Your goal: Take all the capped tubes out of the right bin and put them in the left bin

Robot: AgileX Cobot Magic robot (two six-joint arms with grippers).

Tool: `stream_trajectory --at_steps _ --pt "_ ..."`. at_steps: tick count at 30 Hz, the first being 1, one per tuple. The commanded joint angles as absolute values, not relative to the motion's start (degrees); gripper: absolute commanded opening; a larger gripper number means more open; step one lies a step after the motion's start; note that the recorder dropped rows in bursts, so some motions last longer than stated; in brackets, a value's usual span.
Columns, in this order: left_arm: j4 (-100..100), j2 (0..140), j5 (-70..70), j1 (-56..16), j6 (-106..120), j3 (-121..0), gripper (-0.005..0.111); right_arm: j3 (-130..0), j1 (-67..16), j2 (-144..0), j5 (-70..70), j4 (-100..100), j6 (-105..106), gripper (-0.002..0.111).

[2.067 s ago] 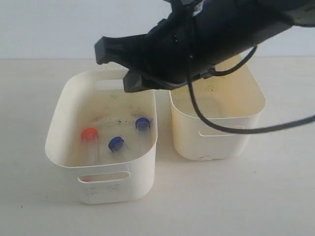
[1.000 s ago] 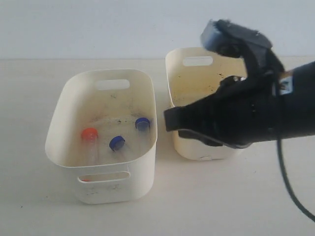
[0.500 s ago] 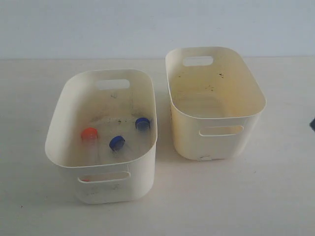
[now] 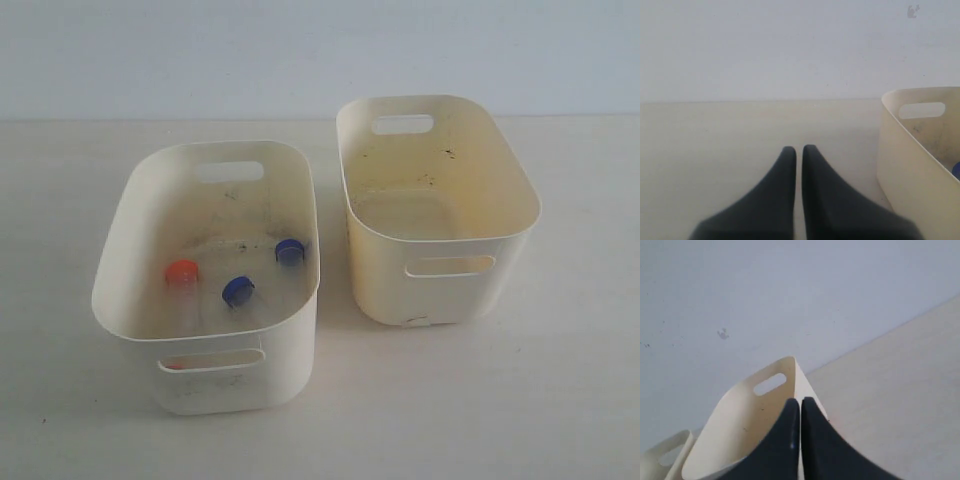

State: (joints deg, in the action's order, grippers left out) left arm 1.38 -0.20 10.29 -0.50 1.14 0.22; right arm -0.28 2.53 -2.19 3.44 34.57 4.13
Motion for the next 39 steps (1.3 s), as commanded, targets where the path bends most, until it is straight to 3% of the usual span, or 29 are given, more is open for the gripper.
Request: stream_trajectory --at_steps 1,9,39 --pt "1.51 0.00 9.85 -0.56 0.92 0.00 0.004 0.00 2.88 0.00 6.73 32.88 7.67 0.001" --pt "1.51 0.00 9.85 -0.56 0.92 0.00 0.004 0.00 2.88 0.00 19.99 5.46 -9.48 0.001" --pt "1.51 0.00 9.85 -0.56 0.92 0.00 0.004 0.00 2.88 0.00 19.99 5.44 -9.11 0.001"
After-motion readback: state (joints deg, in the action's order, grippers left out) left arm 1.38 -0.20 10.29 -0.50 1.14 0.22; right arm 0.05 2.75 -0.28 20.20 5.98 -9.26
